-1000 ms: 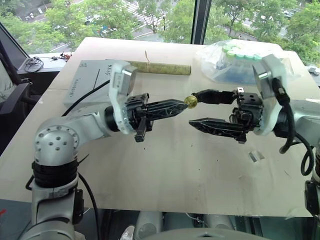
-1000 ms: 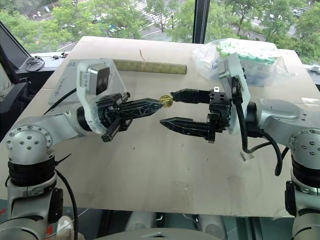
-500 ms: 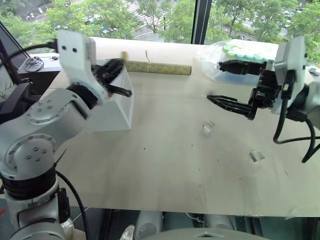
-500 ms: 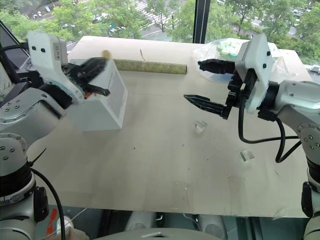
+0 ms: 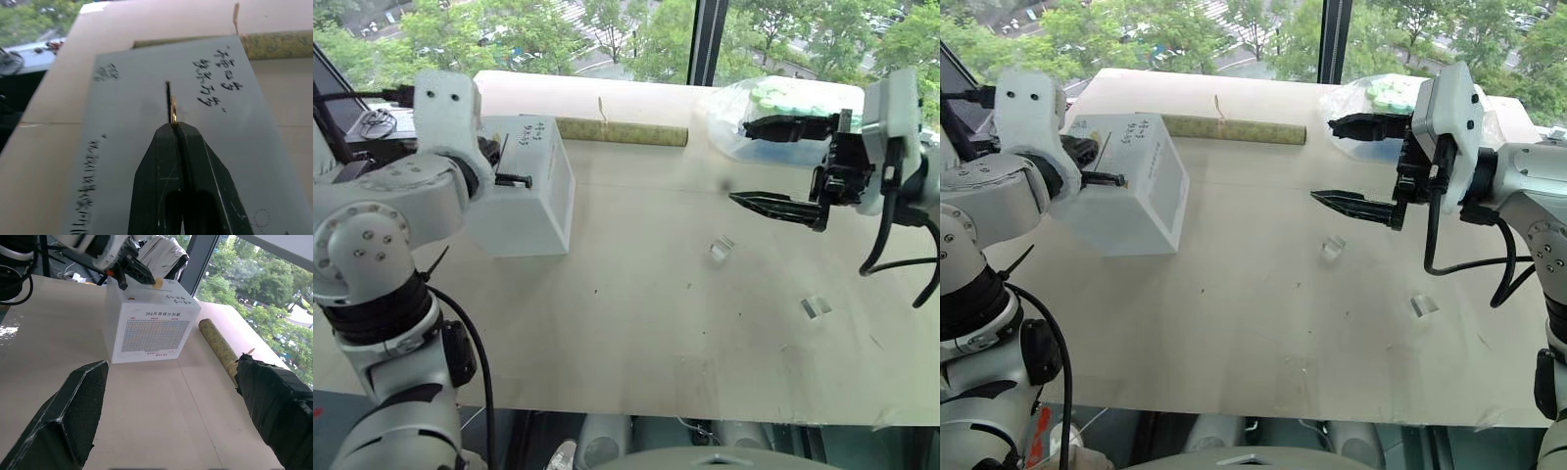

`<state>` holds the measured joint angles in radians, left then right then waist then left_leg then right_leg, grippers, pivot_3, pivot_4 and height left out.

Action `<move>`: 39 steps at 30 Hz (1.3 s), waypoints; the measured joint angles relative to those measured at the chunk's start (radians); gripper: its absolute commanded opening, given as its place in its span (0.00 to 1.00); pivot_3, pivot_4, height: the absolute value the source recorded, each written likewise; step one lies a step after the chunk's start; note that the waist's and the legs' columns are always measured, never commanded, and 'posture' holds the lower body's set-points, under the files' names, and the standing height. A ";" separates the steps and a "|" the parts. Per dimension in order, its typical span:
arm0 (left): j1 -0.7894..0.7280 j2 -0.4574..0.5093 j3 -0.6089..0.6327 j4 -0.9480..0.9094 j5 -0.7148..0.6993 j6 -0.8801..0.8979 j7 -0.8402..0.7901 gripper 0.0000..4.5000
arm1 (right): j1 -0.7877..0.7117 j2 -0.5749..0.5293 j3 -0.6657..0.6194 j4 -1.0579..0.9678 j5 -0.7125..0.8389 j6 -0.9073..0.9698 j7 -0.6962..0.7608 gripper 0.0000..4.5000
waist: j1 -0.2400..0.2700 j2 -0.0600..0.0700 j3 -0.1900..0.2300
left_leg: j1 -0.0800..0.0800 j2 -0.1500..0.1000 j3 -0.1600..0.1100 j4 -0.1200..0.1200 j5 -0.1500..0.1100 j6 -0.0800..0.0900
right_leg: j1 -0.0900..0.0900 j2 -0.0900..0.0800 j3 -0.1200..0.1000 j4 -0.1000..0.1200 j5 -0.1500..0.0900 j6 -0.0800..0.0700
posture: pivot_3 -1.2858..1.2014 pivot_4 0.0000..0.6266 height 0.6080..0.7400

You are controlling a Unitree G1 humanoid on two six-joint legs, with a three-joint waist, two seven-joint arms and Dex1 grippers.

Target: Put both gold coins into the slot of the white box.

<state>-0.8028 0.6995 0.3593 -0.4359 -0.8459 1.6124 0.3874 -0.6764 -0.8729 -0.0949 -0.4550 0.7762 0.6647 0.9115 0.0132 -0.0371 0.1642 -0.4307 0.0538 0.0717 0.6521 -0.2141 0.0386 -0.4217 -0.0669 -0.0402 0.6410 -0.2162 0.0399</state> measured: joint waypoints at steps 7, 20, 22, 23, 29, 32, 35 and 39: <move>0.000 -0.007 0.002 0.034 0.028 0.000 -0.012 0.00 | -0.048 0.035 -0.001 -0.033 0.040 0.015 -0.039 0.99 | 0.000 0.000 0.000 | 0.000 0.000 0.000 0.000 0.000 0.000 | 0.000 -0.001 0.000 0.000 0.000 0.000 | 0.52 0.24 1.00; -0.007 -0.009 -0.006 0.050 0.028 0.000 -0.002 0.00 | 0.001 0.046 -0.071 -0.015 0.092 0.018 -0.016 0.99 | 0.001 0.000 0.000 | 0.001 -0.001 0.000 0.000 0.000 0.000 | 0.000 -0.002 0.000 0.001 0.000 0.000 | 0.52 0.24 1.00; -0.016 -0.016 -0.006 0.059 0.028 0.000 0.005 0.00 | 0.007 0.042 -0.077 -0.015 0.092 0.008 -0.009 0.99 | 0.001 0.000 0.000 | 0.001 -0.001 0.000 0.000 0.000 0.000 | 0.000 -0.002 0.000 0.001 0.000 0.000 | 0.52 0.24 1.00; -0.017 -0.017 -0.006 0.060 0.026 0.000 0.008 0.00 | 0.010 0.040 -0.078 -0.015 0.093 0.006 -0.006 0.99 | 0.001 0.000 0.000 | 0.001 -0.001 0.000 0.000 0.000 0.000 | 0.000 -0.002 0.000 0.001 0.000 0.000 | 0.52 0.24 1.00; -0.017 -0.035 0.016 0.066 0.005 -0.001 0.043 0.00 | 0.023 0.034 -0.082 -0.015 0.093 0.003 -0.001 0.99 | 0.001 0.000 0.000 | 0.001 -0.001 0.000 0.000 0.000 0.000 | 0.000 -0.002 0.000 0.001 0.000 0.000 | 0.52 0.24 1.00; -0.019 -0.040 0.024 0.071 -0.017 -0.002 0.062 0.00 | 0.031 0.034 -0.086 -0.015 0.097 0.005 -0.007 0.99 | 0.001 0.000 0.000 | 0.001 -0.001 0.000 0.000 0.000 0.000 | 0.000 -0.002 0.000 0.002 0.000 0.000 | 0.52 0.24 1.00; -0.019 -0.041 0.025 0.075 -0.033 -0.004 0.081 0.00 | 0.030 0.034 -0.088 -0.015 0.116 0.017 -0.026 0.99 | 0.001 0.000 0.000 | 0.001 -0.001 0.000 0.000 0.000 0.000 | 0.000 -0.002 0.000 0.002 0.000 0.000 | 0.52 0.24 1.00; -0.026 -0.039 0.025 0.086 -0.054 -0.004 0.101 0.00 | 0.028 0.036 -0.088 -0.015 0.135 0.032 -0.049 0.99 | 0.001 0.000 0.000 | 0.001 -0.001 0.000 0.000 0.000 0.000 | 0.000 -0.002 0.000 0.002 0.000 0.000 | 0.52 0.24 1.00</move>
<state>-0.8283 0.6604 0.3843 -0.3495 -0.8995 1.6085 0.4883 -0.6481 -0.8373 -0.1832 -0.4703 0.9114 0.6963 0.8621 0.0144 -0.0371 0.1640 -0.4294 0.0532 0.0720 0.6523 -0.2142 0.0388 -0.4215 -0.0693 -0.0398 0.6428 -0.2161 0.0398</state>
